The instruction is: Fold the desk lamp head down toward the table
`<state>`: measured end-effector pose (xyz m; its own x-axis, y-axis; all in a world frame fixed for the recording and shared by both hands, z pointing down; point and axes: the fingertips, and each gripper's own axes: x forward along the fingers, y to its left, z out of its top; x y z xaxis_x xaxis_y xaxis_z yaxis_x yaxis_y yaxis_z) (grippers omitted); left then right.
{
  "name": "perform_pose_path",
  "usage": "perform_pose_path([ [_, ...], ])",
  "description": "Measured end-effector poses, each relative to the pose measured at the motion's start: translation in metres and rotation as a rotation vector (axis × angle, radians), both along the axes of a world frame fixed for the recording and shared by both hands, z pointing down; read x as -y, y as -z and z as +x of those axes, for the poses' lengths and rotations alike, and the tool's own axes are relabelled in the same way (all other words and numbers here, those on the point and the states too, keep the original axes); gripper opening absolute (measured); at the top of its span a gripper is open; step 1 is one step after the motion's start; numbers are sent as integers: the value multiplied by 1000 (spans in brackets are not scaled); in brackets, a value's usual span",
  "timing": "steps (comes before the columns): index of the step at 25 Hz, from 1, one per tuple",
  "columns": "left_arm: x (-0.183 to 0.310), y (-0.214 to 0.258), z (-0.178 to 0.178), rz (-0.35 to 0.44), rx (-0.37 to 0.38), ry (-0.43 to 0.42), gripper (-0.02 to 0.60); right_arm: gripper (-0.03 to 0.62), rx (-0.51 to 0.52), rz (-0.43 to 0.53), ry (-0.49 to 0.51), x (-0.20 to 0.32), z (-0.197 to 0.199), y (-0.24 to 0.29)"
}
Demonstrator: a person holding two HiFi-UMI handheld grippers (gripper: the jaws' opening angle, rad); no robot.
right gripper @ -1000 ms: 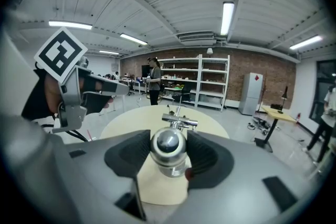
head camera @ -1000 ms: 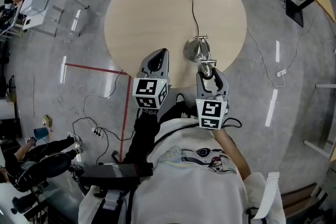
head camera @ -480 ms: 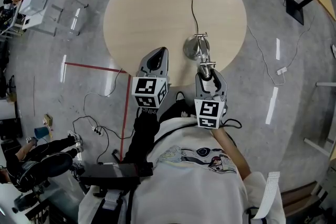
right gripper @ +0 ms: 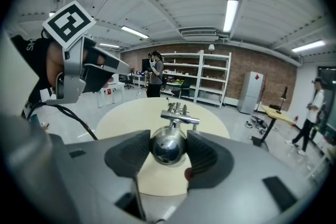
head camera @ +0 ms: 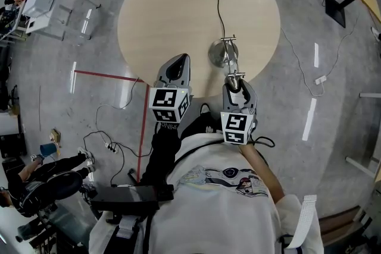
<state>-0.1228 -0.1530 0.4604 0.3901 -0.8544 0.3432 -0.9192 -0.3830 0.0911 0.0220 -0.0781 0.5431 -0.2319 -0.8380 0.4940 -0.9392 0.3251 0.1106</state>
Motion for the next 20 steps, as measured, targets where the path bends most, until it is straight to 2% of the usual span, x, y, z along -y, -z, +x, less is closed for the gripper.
perform_pose_path([
  [20, 3, -5, -3, -18, 9, 10, 2, 218, -37, -60, 10, -1, 4, -29],
])
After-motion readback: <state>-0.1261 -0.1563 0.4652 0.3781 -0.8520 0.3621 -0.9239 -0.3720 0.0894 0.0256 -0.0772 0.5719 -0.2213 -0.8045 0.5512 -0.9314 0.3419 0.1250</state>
